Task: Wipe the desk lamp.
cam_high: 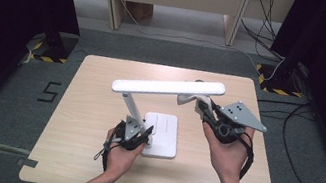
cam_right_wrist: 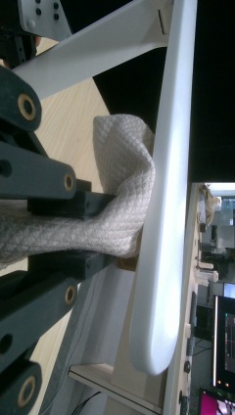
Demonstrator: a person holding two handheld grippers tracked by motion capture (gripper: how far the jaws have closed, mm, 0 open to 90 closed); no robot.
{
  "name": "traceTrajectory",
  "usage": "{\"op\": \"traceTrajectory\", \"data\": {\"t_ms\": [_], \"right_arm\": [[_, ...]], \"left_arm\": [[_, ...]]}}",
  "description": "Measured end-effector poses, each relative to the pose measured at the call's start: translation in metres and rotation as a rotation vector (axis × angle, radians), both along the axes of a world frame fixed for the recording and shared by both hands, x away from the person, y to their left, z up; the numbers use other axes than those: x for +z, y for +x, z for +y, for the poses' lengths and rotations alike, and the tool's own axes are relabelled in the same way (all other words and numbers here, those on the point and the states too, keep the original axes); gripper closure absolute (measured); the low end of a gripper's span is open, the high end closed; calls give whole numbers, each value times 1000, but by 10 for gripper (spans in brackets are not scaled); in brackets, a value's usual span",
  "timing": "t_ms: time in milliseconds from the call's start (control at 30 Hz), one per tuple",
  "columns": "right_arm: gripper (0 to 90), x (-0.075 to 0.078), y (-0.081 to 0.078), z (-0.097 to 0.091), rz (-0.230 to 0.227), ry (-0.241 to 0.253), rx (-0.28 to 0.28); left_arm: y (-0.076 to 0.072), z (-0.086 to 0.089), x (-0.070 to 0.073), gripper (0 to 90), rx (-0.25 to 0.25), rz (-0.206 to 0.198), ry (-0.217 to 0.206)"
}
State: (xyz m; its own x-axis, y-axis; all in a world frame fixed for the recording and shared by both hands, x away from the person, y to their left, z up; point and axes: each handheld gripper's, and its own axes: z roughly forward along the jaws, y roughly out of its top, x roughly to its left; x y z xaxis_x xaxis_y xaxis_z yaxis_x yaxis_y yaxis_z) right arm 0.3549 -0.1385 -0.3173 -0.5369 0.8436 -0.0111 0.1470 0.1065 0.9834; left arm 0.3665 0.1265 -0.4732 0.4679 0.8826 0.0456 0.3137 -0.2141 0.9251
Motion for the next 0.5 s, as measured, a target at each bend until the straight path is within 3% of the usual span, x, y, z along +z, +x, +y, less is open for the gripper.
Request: {"op": "traceTrajectory", "data": {"t_ms": [500], "right_arm": [[780,0,3,13,-6,-2,18]], "left_arm": [[0,-2,0,606,6,0,-3]]}}
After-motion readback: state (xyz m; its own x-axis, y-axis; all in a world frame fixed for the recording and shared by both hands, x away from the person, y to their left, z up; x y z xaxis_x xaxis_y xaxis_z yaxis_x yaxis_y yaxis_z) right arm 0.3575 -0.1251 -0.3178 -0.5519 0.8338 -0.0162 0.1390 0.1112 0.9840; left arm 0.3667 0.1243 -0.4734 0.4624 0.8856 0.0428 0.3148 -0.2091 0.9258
